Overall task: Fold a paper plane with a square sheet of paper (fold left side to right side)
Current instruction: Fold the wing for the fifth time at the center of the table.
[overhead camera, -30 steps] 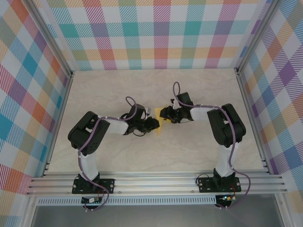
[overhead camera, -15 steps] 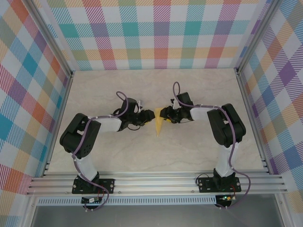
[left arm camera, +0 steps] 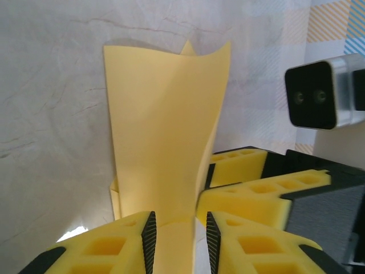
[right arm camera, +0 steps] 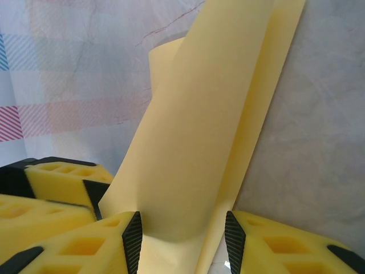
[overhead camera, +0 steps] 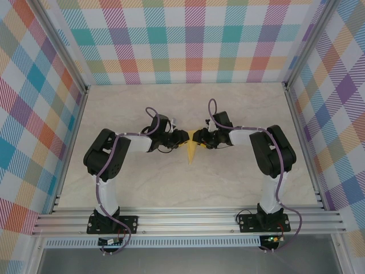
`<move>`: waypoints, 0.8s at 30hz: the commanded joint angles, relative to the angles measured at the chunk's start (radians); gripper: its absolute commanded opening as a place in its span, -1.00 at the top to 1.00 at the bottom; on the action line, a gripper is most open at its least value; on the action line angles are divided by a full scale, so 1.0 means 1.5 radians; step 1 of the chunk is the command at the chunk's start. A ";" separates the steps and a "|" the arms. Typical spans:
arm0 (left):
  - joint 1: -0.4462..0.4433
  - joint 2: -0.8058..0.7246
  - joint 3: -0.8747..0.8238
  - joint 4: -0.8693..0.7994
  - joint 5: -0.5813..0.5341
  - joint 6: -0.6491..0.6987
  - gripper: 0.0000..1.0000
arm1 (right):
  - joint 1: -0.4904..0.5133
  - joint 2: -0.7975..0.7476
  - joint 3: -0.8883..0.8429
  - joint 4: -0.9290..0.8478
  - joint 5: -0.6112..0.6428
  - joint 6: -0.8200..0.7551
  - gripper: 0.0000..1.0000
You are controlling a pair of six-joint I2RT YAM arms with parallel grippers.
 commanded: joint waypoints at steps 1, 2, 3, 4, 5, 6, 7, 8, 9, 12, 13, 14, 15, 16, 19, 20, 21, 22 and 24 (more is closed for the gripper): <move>0.010 0.015 0.022 0.014 0.025 -0.006 0.41 | 0.007 0.028 0.000 -0.018 0.008 -0.017 0.12; 0.010 0.017 0.023 0.014 0.026 -0.007 0.43 | 0.007 0.029 0.000 -0.019 0.008 -0.016 0.11; 0.010 0.018 0.026 0.015 0.027 -0.006 0.44 | 0.007 0.029 0.001 -0.020 0.007 -0.017 0.11; 0.010 0.021 0.027 0.014 0.029 -0.007 0.46 | 0.007 0.030 0.001 -0.020 0.007 -0.017 0.12; 0.010 0.023 0.029 0.015 0.029 -0.006 0.48 | 0.007 0.030 0.001 -0.021 0.007 -0.017 0.12; 0.010 0.025 0.031 0.015 0.031 -0.006 0.51 | 0.007 0.030 0.002 -0.021 0.007 -0.017 0.11; 0.010 0.027 0.032 0.015 0.030 -0.006 0.54 | 0.008 0.031 0.002 -0.022 0.007 -0.019 0.11; 0.010 0.028 0.033 0.015 0.030 -0.005 0.57 | 0.008 0.031 0.002 -0.023 0.007 -0.019 0.11; 0.010 0.030 0.035 0.015 0.031 -0.004 0.61 | 0.008 0.031 0.003 -0.024 0.007 -0.020 0.11; 0.010 0.034 0.037 0.014 0.030 -0.003 0.75 | 0.008 0.031 0.003 -0.028 0.008 -0.022 0.11; 0.010 0.034 0.037 0.012 0.028 -0.002 0.80 | 0.008 0.030 0.003 -0.028 0.008 -0.023 0.10; 0.010 0.032 0.037 0.007 0.024 0.001 0.83 | 0.008 0.029 0.002 -0.027 0.008 -0.023 0.10; 0.010 0.032 0.036 0.001 0.019 0.006 0.87 | 0.007 0.029 0.002 -0.028 0.009 -0.022 0.10; 0.010 0.030 0.037 -0.007 0.014 0.010 0.89 | 0.008 0.028 0.002 -0.029 0.009 -0.024 0.10; 0.010 0.030 0.035 -0.022 0.002 0.020 0.95 | 0.008 0.027 0.002 -0.030 0.009 -0.024 0.09; 0.010 0.031 0.035 -0.025 -0.001 0.022 0.95 | 0.008 0.027 0.002 -0.031 0.009 -0.024 0.09; 0.009 0.031 0.035 -0.029 -0.003 0.024 0.96 | 0.008 0.027 0.002 -0.031 0.008 -0.025 0.10; 0.010 0.032 0.034 -0.031 -0.006 0.025 0.97 | 0.008 0.026 0.002 -0.031 0.008 -0.026 0.09; 0.010 0.034 0.034 -0.034 -0.009 0.026 0.97 | 0.008 0.027 0.002 -0.032 0.008 -0.025 0.09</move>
